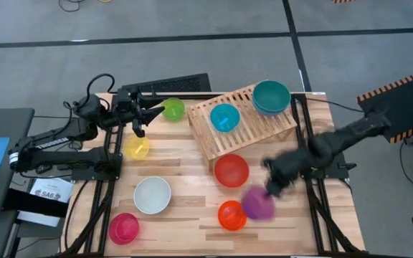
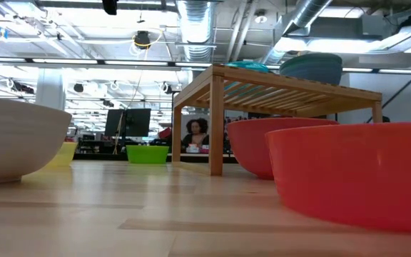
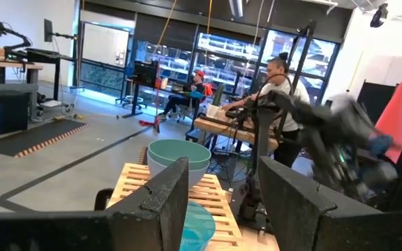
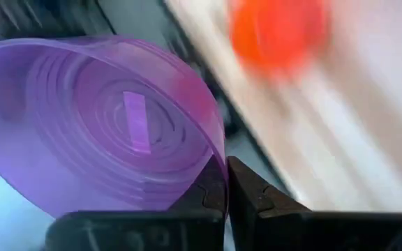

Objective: Place and stack bowls onto a shelf
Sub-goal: Stack the small violet bowl on top of the small blue bowl on the shelf

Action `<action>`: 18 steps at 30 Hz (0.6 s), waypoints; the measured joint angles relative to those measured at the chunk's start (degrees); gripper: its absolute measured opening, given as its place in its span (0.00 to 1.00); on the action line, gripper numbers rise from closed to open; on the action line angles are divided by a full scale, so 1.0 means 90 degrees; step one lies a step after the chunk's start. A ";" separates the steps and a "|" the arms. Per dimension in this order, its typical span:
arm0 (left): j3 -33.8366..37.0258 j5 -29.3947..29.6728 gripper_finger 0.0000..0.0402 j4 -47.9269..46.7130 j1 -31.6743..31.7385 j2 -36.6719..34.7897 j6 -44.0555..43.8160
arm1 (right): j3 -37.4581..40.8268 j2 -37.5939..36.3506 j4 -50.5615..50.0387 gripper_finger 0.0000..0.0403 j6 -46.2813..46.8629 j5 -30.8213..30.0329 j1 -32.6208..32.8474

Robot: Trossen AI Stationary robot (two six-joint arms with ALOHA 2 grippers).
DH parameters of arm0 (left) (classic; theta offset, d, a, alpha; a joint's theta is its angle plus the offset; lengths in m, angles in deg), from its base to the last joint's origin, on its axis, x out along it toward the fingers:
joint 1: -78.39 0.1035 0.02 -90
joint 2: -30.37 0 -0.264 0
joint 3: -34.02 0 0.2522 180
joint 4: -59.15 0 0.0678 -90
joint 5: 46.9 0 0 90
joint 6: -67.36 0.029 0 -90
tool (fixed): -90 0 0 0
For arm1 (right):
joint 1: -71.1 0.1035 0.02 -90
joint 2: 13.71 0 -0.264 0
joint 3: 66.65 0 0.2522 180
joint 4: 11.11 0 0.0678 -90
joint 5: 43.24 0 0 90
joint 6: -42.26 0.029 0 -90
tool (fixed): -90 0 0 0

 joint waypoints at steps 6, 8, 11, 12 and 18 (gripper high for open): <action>0.0000 -0.0002 0.39 0.0000 -0.0001 0.0000 0.0000 | -0.2047 0.0823 -0.0610 0.05 -0.1555 -0.0970 -0.2422; -0.0002 -0.0002 0.39 0.0002 0.0000 0.0000 0.0000 | -0.2521 0.1114 -0.0853 0.05 -0.1903 -0.1199 -0.3077; -0.0002 -0.0002 0.39 0.0002 0.0000 -0.0002 0.0002 | -0.2904 0.1509 -0.1091 0.05 -0.2167 -0.1407 -0.3832; -0.0002 -0.0003 0.39 0.0002 -0.0001 -0.0002 0.0002 | -0.2954 0.1632 -0.1138 0.05 -0.2174 -0.1427 -0.4042; -0.0002 -0.0002 0.39 0.0002 0.0000 -0.0002 0.0022 | -0.2979 0.2216 -0.1528 0.05 -0.2083 -0.1475 -0.4666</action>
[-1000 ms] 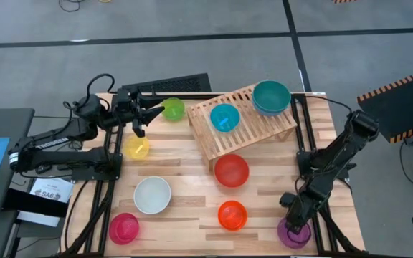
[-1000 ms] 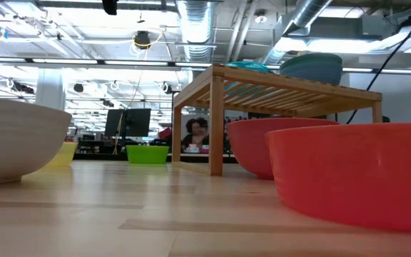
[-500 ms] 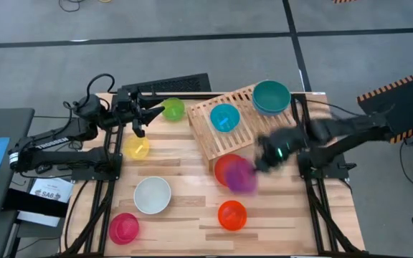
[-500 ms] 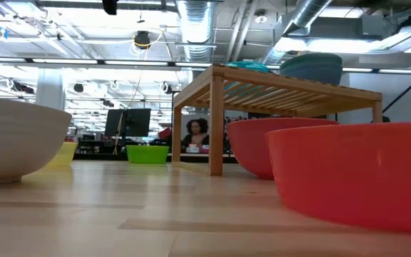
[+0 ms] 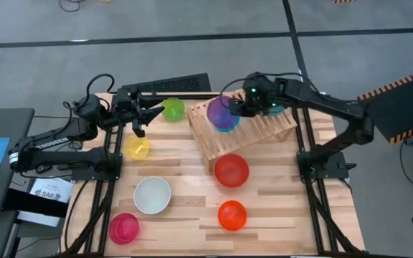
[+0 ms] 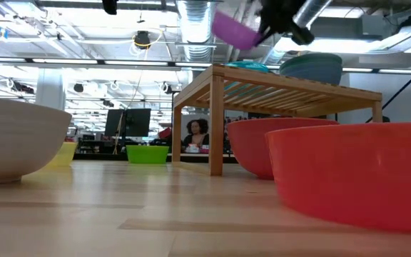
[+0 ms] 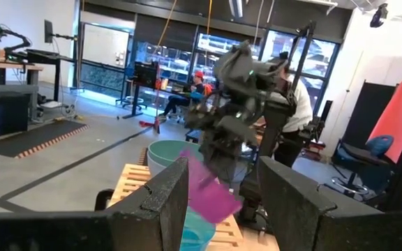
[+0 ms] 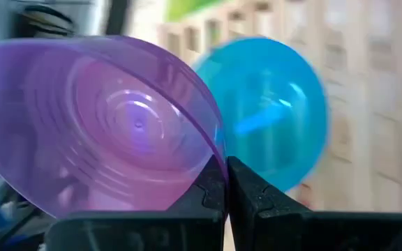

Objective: Place and stack bowls onto a shelf
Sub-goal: Stack the small violet bowl on top of the small blue bowl on the shelf

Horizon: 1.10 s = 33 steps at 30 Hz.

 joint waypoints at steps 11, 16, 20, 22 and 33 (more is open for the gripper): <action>0.0000 -0.0002 0.39 -0.0005 0.0000 -0.0002 0.0102 | -0.0002 0.0271 -0.0611 0.10 0.0354 -0.0474 -0.0068; 0.0000 -0.0002 0.39 -0.0007 0.0000 0.0000 0.0104 | -0.0004 0.0198 -0.0621 0.15 0.0325 -0.0508 -0.0070; 0.0000 -0.0002 0.39 -0.0010 -0.0002 0.0000 0.0104 | -0.0002 0.0165 -0.0635 0.15 0.0305 -0.0505 -0.0070; 0.0000 -0.0002 0.39 -0.0022 0.0000 0.0000 0.0104 | -0.0002 0.0160 -0.0633 0.16 0.0229 -0.0503 -0.0070; 0.0000 -0.0004 0.39 -0.0124 0.0000 -0.0002 0.0097 | -0.0002 0.0158 -0.0366 0.16 -0.0368 -0.0607 -0.0070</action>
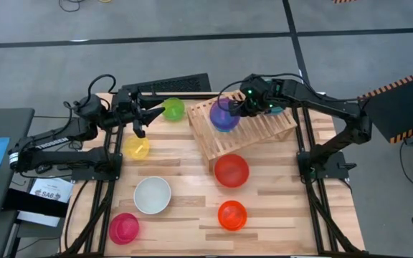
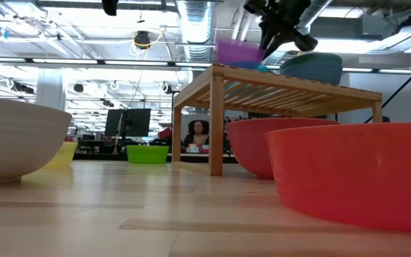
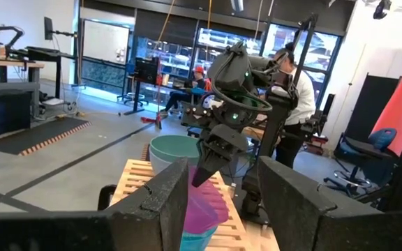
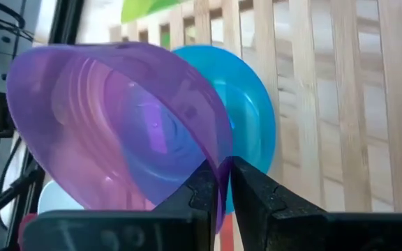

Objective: Place and stack bowls onto a shelf
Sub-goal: Stack the small violet bowl on top of the small blue bowl on the shelf

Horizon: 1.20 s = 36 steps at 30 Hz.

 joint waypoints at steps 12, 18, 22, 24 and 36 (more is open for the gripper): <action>0.0000 0.0002 0.39 0.0002 -0.0002 0.0000 -0.0018 | 0.0000 0.0001 -0.0132 0.17 -0.0433 -0.0015 0.0000; 0.0000 0.0002 0.39 0.0010 0.0000 0.0000 -0.0017 | 0.0000 0.0000 -0.0194 0.19 -0.0450 -0.0011 -0.0062; 0.0000 0.0002 0.39 0.0015 0.0000 0.0000 -0.0017 | 0.0000 0.0000 -0.0173 0.20 -0.0809 0.0000 -0.0126; 0.0000 0.0002 0.39 0.0017 0.0000 0.0000 -0.0017 | 0.0000 0.0000 -0.0119 0.20 -0.0807 -0.0011 -0.0126; 0.0000 0.0004 0.39 0.0024 -0.0002 0.0002 -0.0017 | 0.0000 0.0002 0.0114 0.21 -0.0944 -0.0017 -0.0123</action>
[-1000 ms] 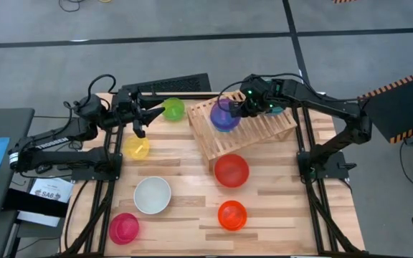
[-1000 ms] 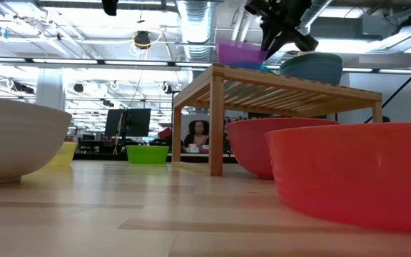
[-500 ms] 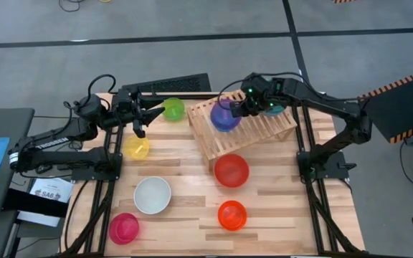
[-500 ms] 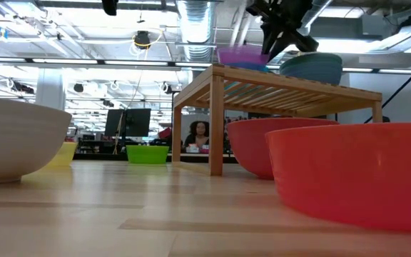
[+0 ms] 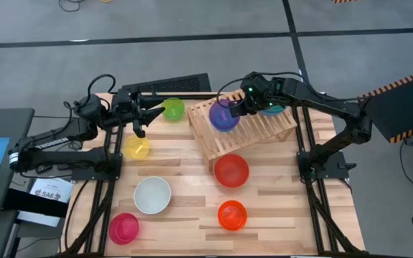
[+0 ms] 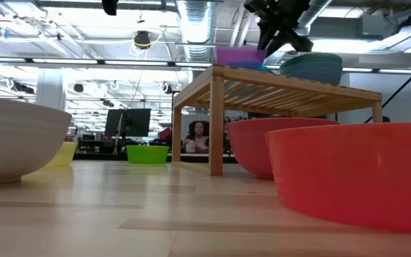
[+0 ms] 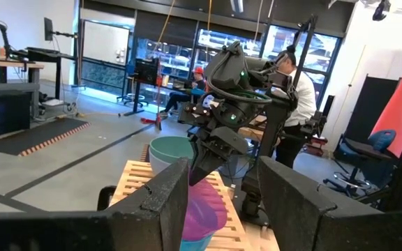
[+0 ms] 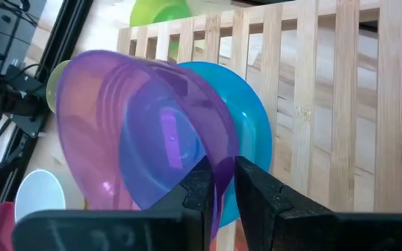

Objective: Place and stack bowls onto a shelf
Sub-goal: Stack the small violet bowl on top of the small blue bowl on the shelf, then stack the large orange bowl on top of the large green bowl on the shelf

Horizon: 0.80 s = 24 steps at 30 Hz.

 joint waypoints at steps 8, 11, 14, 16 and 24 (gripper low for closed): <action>0.0000 0.0000 0.39 0.0000 0.0002 0.0000 0.0000 | 0.0000 0.0000 0.0000 0.37 -0.0164 -0.0024 -0.0004; 0.0000 0.0000 0.39 0.0000 0.0002 0.0000 0.0000 | 0.0000 0.0000 0.0019 0.47 -0.0168 -0.0024 -0.0037; 0.0000 0.0000 0.39 0.0000 0.0002 0.0000 0.0000 | 0.0000 -0.0083 0.0022 0.56 -0.0172 -0.0022 -0.0090; 0.0000 0.0001 0.39 0.0000 0.0001 0.0000 0.0000 | 0.0000 -0.0204 0.0055 0.59 -0.0218 -0.0024 -0.0093; 0.0000 0.0000 0.39 -0.0011 0.0002 0.0000 0.0000 | 0.0000 -0.0862 0.0045 0.62 -0.1070 -0.0025 0.0226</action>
